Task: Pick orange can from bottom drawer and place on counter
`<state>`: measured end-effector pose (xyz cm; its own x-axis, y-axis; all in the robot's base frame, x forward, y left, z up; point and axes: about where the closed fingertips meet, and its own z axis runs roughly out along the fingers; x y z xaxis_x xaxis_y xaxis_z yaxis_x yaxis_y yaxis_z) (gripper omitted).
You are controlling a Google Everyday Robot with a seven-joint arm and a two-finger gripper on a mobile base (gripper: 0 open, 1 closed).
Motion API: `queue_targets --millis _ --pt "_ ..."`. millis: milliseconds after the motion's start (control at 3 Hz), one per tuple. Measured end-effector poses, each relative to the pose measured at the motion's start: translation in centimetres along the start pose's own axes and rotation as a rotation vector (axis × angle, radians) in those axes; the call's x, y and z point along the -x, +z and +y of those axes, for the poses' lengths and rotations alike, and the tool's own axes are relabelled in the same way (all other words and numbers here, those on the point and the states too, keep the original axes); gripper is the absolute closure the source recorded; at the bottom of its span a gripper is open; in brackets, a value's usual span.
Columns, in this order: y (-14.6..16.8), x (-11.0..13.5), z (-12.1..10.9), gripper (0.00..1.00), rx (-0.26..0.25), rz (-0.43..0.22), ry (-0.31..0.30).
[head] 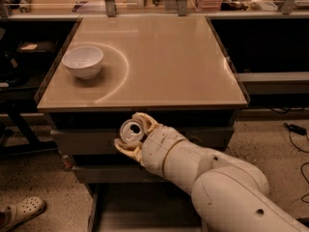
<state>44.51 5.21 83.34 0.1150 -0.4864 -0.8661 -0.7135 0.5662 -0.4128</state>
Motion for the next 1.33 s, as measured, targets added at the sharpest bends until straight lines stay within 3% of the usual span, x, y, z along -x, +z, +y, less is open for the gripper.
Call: queue_targets --millis 333,667,1000,1333 --pt "-1.1 1.6 -3.1 1.00 -0.047 0.004 -0.017" --pt "-2.1 3.1 -8.2 1.00 -0.085 0.040 -0.046" --pt "-2.2 3.1 -8.4 1.00 -0.087 0.040 -0.045" --pt "-2.4 3.7 -10.2 1.00 -0.106 0.041 -0.032"
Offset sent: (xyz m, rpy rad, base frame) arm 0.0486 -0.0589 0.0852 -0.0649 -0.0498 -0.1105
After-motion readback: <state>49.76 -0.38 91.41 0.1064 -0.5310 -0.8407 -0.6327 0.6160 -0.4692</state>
